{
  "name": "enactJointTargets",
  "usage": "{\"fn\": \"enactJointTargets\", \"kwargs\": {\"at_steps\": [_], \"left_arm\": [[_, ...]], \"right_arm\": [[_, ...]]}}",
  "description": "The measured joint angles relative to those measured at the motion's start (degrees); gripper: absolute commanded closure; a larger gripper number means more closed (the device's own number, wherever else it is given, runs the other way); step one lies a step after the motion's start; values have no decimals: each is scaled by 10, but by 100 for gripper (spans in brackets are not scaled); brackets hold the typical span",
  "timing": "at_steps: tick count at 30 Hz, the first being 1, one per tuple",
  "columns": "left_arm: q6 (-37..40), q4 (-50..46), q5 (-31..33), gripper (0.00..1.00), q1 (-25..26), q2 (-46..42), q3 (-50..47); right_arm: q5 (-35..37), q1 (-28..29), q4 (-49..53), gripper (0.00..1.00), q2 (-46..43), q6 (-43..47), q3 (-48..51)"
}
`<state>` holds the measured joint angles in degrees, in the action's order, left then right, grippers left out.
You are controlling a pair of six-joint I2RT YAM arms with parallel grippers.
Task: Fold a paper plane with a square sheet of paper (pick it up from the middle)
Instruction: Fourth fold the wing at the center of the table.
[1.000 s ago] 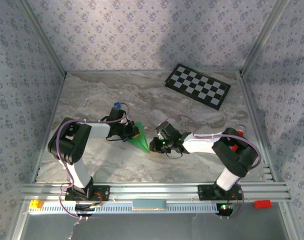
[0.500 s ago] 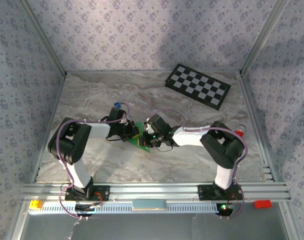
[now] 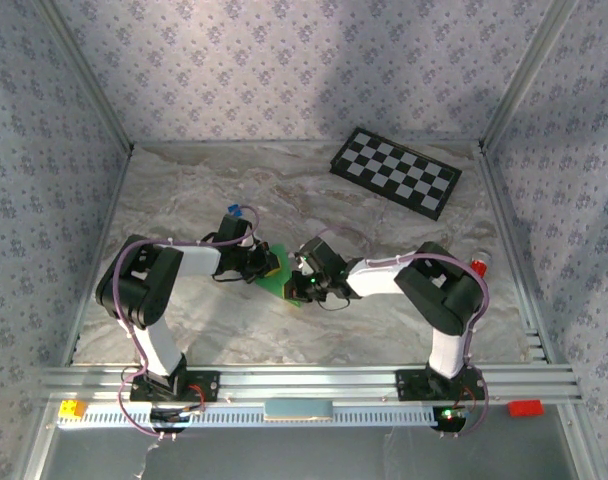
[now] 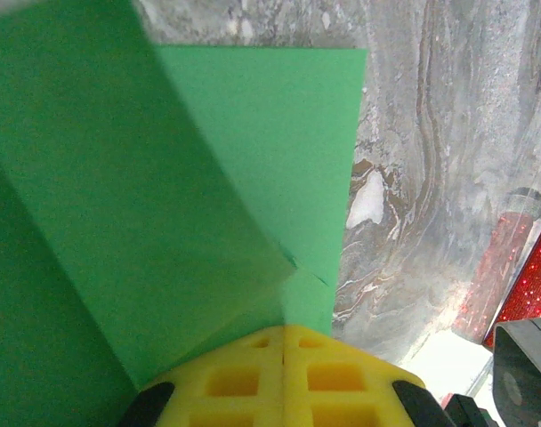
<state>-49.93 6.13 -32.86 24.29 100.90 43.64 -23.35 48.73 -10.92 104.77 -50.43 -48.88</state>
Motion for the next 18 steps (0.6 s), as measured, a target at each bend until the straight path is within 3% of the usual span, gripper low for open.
{"fn": "enactJointTargets", "kwargs": {"at_steps": [18], "left_arm": [[0,0,-6,99,1,2,1]], "right_arm": [[19,0,-54,97,-65,-12,98]]}}
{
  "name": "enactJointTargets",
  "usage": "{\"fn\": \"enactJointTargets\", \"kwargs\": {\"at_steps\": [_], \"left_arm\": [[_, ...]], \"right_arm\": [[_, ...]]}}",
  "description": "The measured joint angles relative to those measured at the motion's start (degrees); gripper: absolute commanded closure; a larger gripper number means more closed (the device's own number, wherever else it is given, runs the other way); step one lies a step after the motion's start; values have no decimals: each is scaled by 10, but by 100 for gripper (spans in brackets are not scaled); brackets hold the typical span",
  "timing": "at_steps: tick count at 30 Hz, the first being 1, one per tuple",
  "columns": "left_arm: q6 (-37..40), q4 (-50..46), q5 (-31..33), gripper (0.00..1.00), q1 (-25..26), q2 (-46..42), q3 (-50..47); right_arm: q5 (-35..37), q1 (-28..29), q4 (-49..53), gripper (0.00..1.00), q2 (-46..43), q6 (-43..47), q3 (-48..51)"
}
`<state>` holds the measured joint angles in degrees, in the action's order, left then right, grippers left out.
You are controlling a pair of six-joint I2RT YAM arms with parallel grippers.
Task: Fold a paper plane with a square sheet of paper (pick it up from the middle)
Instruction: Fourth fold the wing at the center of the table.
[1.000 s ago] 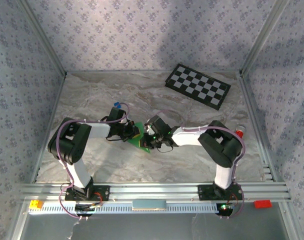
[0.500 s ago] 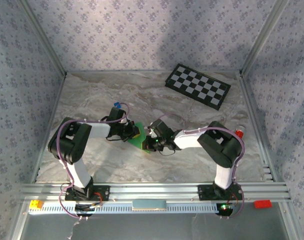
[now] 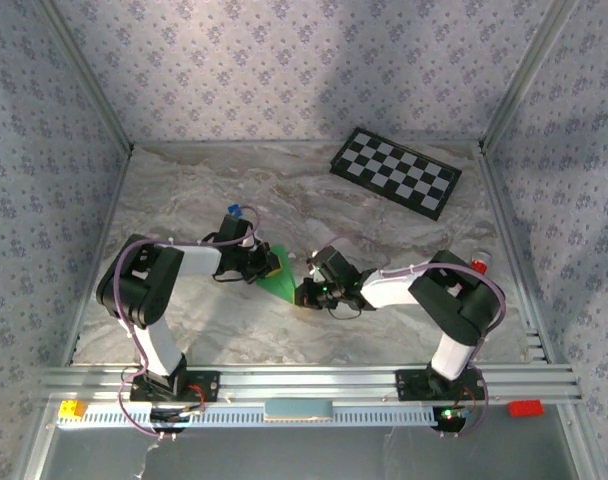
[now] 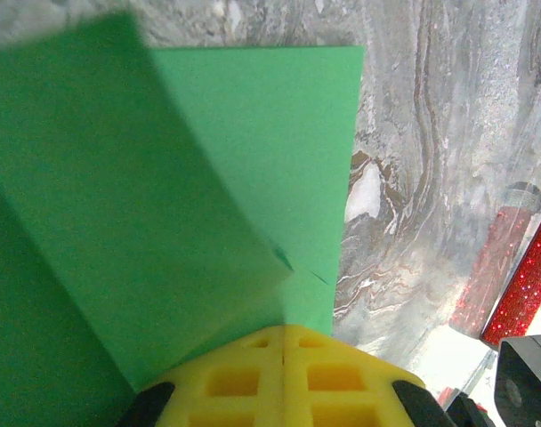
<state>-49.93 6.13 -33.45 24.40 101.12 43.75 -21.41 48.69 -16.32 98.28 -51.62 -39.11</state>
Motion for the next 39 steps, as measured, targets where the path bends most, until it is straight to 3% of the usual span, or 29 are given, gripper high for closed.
{"fn": "enactJointTargets", "kwargs": {"at_steps": [11,19,26,39], "left_arm": [[0,0,-3,99,0,1,0],[0,1,-3,99,0,1,0],[0,1,-3,99,0,1,0],[0,1,-4,99,0,1,0]], "right_arm": [[15,4,47,98,-49,22,29],[12,-2,94,98,-73,35,-20],[-7,-8,79,97,7,36,-132],[10,-14,120,97,74,30,-159]]}}
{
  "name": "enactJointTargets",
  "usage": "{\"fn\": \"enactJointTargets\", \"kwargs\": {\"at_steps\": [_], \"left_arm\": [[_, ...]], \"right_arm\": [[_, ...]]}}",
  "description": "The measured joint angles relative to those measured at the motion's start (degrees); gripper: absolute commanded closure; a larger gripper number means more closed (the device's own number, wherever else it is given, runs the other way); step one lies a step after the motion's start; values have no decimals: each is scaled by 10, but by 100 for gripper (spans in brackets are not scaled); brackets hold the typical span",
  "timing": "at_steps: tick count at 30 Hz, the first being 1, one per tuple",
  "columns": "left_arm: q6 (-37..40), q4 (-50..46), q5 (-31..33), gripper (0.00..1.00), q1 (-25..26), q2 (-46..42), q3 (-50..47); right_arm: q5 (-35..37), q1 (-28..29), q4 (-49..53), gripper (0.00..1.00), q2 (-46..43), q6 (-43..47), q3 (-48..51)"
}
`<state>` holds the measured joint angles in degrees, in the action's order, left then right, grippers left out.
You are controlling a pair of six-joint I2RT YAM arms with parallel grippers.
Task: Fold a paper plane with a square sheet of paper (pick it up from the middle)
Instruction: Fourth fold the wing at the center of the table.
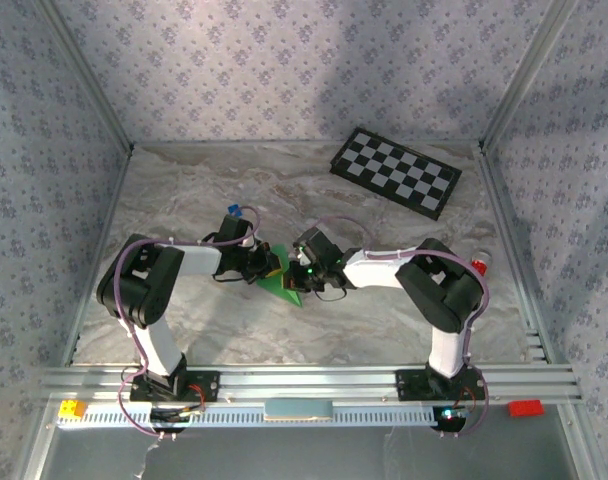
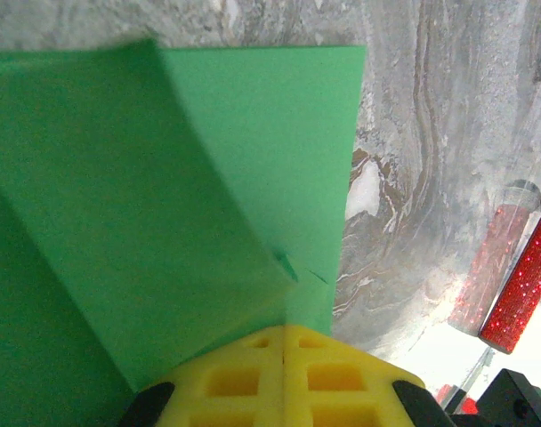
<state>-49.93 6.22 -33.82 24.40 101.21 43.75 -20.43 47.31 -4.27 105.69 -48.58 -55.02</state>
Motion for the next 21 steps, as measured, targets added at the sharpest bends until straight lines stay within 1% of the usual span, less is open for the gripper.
{"fn": "enactJointTargets", "kwargs": {"at_steps": [8,13,17,21], "left_arm": [[0,0,0,99,0,0,0],[6,-2,0,98,0,0,1],[14,-13,0,93,0,0,8],[34,-48,7,89,0,-16,26]], "right_arm": [[12,-2,1,98,1,-16,9],[11,-4,-30,100,0,-35,28],[11,-4,-49,100,-2,-51,40],[11,-4,-60,100,-3,-60,46]]}}
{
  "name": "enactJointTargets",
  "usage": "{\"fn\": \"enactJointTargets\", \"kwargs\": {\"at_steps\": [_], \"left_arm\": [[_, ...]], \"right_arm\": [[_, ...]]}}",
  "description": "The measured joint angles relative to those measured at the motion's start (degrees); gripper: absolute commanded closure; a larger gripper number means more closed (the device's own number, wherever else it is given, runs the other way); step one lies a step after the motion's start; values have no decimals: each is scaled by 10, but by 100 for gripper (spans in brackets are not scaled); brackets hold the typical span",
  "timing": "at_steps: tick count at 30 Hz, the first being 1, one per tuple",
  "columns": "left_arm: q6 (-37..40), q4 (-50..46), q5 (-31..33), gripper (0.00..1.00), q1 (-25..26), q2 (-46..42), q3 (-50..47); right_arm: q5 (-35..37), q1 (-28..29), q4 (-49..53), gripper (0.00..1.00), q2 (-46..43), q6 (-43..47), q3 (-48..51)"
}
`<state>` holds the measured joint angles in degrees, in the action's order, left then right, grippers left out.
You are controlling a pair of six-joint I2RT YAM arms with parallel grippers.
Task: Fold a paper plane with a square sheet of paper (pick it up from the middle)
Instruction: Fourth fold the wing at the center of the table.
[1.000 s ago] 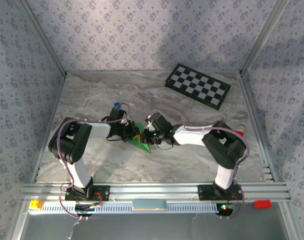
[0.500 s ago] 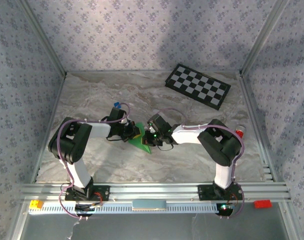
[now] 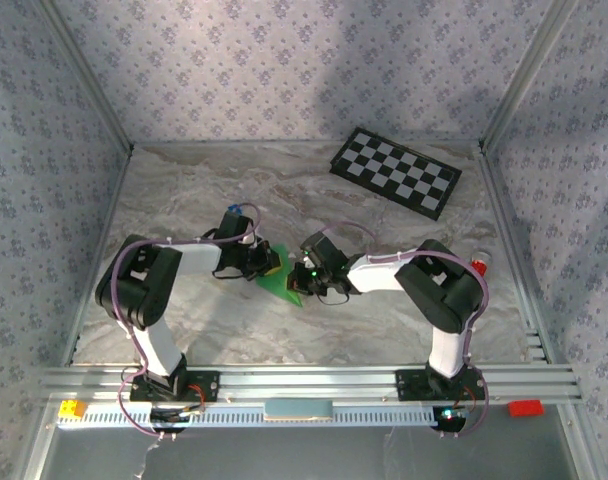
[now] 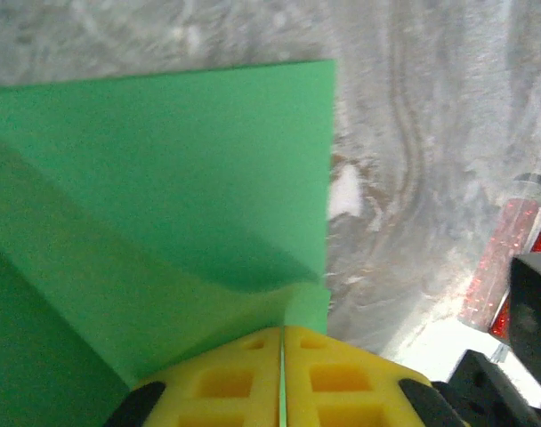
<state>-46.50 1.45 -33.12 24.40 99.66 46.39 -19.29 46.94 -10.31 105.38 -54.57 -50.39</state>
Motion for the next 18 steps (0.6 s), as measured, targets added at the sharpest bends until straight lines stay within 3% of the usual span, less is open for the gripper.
{"fn": "enactJointTargets", "kwargs": {"at_steps": [7,18], "left_arm": [[33,-41,5,93,5,-71,10],[45,-69,2,96,35,-38,-1]], "right_arm": [[0,0,-1,100,0,-3,0],[0,0,-5,100,-1,-5,3]]}}
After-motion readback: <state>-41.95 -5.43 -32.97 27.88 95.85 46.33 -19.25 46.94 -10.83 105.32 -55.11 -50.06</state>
